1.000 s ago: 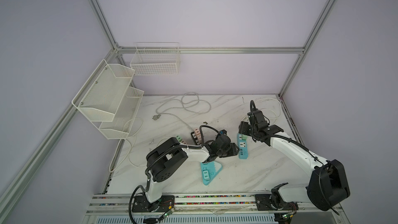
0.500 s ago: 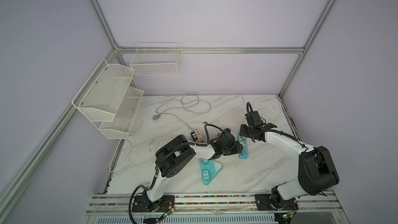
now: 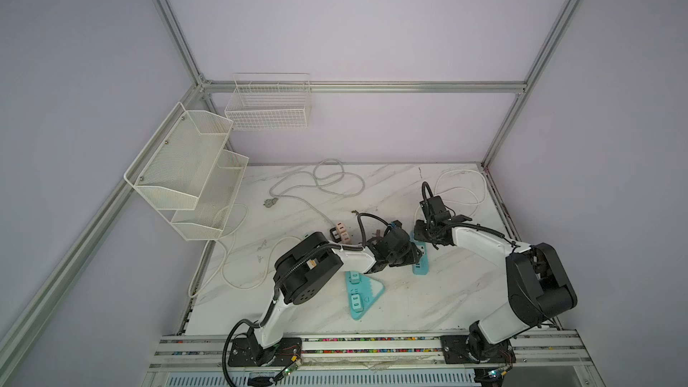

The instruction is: Pull the plug off the socket

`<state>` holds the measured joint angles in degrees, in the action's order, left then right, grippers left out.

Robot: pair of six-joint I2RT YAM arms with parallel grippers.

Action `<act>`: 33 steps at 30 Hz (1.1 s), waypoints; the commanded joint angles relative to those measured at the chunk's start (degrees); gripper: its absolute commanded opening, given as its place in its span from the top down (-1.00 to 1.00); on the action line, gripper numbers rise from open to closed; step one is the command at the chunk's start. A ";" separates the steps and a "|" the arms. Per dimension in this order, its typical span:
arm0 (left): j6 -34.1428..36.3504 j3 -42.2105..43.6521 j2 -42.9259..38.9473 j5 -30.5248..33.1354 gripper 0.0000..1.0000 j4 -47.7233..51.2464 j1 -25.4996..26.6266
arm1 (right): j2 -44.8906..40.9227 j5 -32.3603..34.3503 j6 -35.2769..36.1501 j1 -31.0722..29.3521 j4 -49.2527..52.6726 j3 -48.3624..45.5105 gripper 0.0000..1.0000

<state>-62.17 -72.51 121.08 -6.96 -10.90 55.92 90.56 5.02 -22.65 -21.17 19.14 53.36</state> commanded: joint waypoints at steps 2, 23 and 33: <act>0.55 -4.12 0.61 1.71 0.10 4.55 0.23 | 0.21 1.33 -0.37 0.16 0.46 -1.10 0.12; 0.21 -2.81 2.12 5.20 0.20 10.87 1.61 | 0.40 2.88 -0.31 -0.33 0.86 -0.85 0.52; -0.22 -1.93 2.50 5.56 0.25 11.21 1.97 | 2.13 1.75 -0.57 -1.46 0.74 1.39 0.61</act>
<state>-62.22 -73.65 121.12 -2.52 -7.79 57.19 91.57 7.25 -22.46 -22.31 19.35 52.93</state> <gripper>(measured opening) 0.375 0.312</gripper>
